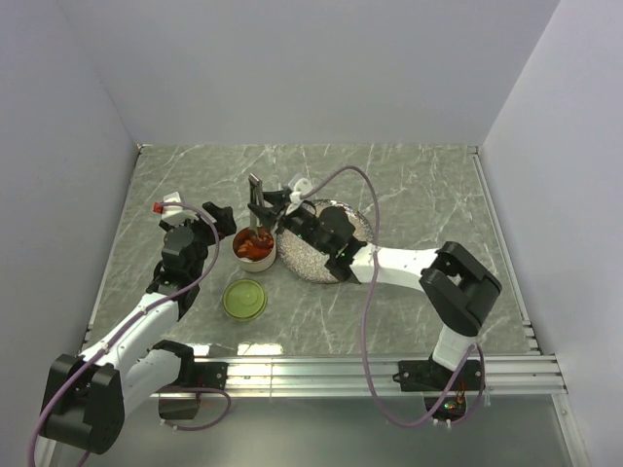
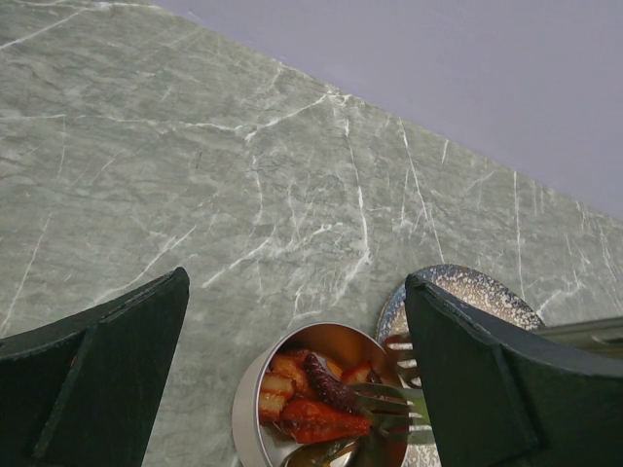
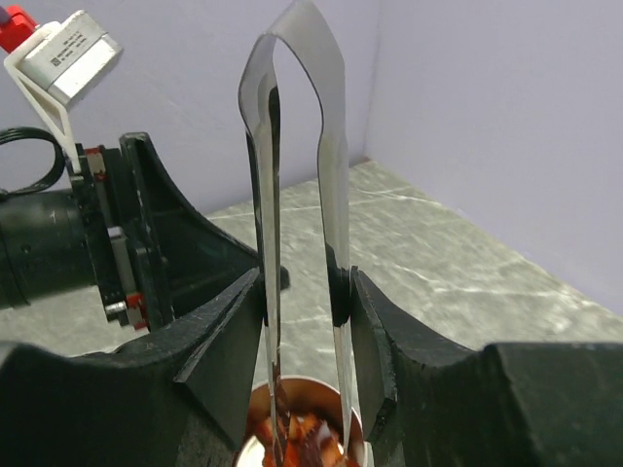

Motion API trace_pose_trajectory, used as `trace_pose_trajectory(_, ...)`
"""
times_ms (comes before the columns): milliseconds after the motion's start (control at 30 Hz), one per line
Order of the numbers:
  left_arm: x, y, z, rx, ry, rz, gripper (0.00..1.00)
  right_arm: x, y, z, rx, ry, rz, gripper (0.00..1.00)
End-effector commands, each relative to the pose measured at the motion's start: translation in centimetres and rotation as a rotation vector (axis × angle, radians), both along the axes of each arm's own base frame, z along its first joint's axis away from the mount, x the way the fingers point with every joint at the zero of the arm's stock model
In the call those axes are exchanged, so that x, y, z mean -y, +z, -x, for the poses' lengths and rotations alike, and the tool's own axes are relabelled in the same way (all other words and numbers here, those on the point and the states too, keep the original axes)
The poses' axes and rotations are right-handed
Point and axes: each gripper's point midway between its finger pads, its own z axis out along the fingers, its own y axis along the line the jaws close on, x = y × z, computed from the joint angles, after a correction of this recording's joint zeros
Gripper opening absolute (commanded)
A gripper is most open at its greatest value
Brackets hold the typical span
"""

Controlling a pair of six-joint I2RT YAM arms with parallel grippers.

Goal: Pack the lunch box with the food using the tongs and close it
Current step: Place the food into the lunch box, then pick up the food using the clamp

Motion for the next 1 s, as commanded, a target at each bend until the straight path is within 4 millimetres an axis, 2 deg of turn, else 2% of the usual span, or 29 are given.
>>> trace_pose_trajectory(0, -0.3, 1.3, -0.2, 0.047, 0.016, 0.019, 1.00, 3.7, 5.9, -0.1, 0.111, -0.105, -0.129, 0.47)
trace_pose_trajectory(67, -0.3, 1.3, -0.2, 0.047, 0.018, 0.019, 0.99, 5.4, 6.4, -0.6, 0.109, -0.156, -0.147, 0.47)
trace_pose_trajectory(100, -0.3, 1.3, -0.2, 0.045, 0.018, 0.018, 0.99, 6.1, 5.6, -0.6, 0.099, -0.167, -0.134, 0.47)
trace_pose_trajectory(167, -0.4, 1.4, -0.2, 0.048, 0.018, 0.019, 0.99, 8.4, 5.9, -1.4, 0.092, -0.267, -0.141, 0.47)
trace_pose_trajectory(200, -0.3, 1.3, -0.1, 0.047, 0.016, 0.020, 0.99, 9.2, 4.7, -1.6, 0.078, -0.301, -0.117, 0.47)
trace_pose_trajectory(233, -0.3, 1.3, -0.1, 0.048, 0.016, 0.021, 0.99, 10.3, 5.0, -1.7, 0.078, -0.341, -0.118, 0.47)
trace_pose_trajectory(333, -0.3, 1.3, -0.1, 0.047, 0.015, 0.019, 0.99, 13.5, 3.4, -2.7, 0.024, -0.447, -0.105, 0.47)
trace_pose_trajectory(367, -0.3, 1.4, -0.2, 0.048, 0.015, 0.019, 1.00, 15.2, 2.2, -3.3, -0.004, -0.513, -0.095, 0.47)
trace_pose_trajectory(433, -0.3, 1.3, -0.2, 0.047, 0.015, 0.019, 1.00, 17.1, 1.9, -3.4, -0.026, -0.582, -0.110, 0.47)
trace_pose_trajectory(467, -0.3, 1.4, -0.2, 0.048, 0.016, 0.021, 0.99, 18.7, 1.0, -3.7, -0.052, -0.663, -0.109, 0.47)
trace_pose_trajectory(533, -0.3, 1.3, -0.2, 0.047, 0.015, 0.019, 0.99, 20.2, 0.6, -3.7, -0.084, -0.728, -0.123, 0.47)
trace_pose_trajectory(767, -0.3, 1.3, -0.2, 0.047, 0.012, 0.022, 0.99, 23.0, -1.5, -4.4, -0.163, -0.902, -0.155, 0.47)
trace_pose_trajectory(967, -0.2, 1.3, -0.2, 0.046, 0.010, 0.019, 0.99, 23.5, -2.3, -5.2, -0.156, -0.970, -0.118, 0.52)
